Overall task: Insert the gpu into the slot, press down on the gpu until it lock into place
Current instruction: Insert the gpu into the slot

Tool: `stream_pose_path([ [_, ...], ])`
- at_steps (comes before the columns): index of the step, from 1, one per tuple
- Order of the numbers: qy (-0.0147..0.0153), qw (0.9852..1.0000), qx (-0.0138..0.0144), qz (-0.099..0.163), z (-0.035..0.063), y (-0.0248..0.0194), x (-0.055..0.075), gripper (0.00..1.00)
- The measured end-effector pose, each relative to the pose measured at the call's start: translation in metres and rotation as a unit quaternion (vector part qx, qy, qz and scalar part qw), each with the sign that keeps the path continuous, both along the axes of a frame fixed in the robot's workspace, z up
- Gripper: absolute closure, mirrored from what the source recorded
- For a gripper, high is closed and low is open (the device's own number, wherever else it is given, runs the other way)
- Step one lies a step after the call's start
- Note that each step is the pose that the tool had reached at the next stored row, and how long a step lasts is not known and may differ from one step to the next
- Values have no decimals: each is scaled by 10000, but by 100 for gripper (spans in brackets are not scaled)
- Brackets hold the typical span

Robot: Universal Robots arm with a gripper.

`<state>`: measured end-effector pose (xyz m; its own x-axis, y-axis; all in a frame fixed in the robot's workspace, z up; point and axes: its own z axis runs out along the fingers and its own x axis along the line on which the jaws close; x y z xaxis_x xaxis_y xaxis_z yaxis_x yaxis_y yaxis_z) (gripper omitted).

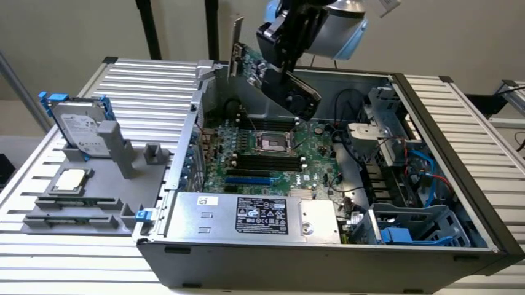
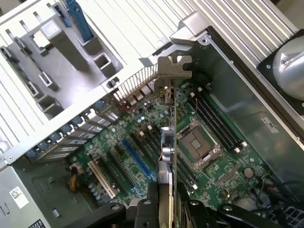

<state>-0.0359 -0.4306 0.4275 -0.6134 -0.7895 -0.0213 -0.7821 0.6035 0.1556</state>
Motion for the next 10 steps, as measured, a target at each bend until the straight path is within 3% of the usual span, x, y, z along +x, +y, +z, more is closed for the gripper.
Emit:
stream_pose_path([
  [3,0,9996,9,267,-5,0,0,74],
  [7,-2,9981,35,615,-9,0,0,74],
  [10,-12,9966,97,812,-11,0,0,74],
])
